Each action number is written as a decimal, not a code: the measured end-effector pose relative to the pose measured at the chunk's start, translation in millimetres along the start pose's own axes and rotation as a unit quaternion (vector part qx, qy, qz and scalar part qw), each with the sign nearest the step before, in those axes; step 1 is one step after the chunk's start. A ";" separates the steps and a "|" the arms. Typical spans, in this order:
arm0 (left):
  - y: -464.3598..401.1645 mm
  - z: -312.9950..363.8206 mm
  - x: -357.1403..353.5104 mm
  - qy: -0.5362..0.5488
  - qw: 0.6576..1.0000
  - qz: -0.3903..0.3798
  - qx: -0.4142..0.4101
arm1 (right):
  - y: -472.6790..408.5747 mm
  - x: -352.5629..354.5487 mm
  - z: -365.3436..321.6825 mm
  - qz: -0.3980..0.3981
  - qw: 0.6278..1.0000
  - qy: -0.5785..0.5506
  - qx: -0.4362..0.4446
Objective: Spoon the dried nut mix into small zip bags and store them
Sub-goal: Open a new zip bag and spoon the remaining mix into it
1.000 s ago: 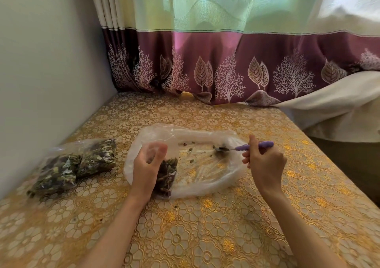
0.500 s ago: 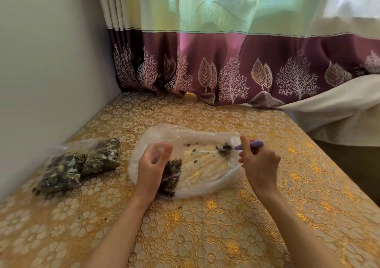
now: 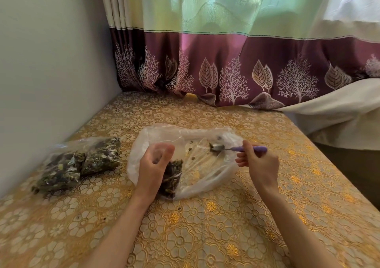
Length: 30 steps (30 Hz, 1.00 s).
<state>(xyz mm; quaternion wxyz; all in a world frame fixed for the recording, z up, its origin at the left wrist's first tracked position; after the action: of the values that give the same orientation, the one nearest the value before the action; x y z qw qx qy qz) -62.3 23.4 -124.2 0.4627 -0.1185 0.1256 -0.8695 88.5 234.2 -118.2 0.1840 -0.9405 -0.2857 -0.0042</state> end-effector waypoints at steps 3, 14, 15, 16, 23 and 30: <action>-0.3 -0.3 0.1 0.000 1.000 -0.001 0.000 | 1.6 3.9 -5.2 0.007 1.000 0.011 0.014; -0.8 -2.1 0.9 0.000 1.000 0.005 0.000 | -0.5 -0.3 -40.2 0.022 0.966 0.208 0.152; -0.9 -2.4 0.9 0.001 1.000 0.004 0.002 | -1.5 -1.9 -42.0 0.020 0.956 0.241 0.164; -0.8 -2.6 0.8 0.001 1.000 0.003 0.004 | -2.1 -4.3 -43.2 0.015 0.947 0.269 0.175; -0.2 -2.1 0.9 -0.002 1.000 0.001 0.004 | -0.1 -25.7 -46.9 -0.013 0.922 0.336 0.191; 0.1 0.3 -0.1 0.005 1.000 0.001 -0.003 | 1.0 -23.6 -47.2 -0.063 0.930 0.291 0.217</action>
<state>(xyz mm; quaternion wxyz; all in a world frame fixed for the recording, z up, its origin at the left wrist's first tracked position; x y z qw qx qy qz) -62.0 23.4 -124.0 0.4626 -0.1156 0.1310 -0.8692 73.9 204.4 -77.2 0.4581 -0.8151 -0.2718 -0.2276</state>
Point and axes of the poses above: each hand's wrist, its own y-axis away from the middle knuckle, its own x-axis out of the back of the hand, z = x × y, the point moved 5 cm from there along -y, towards the middle knuckle, and after that the axes turned 8 degrees about -z, right-handed, at the moved point
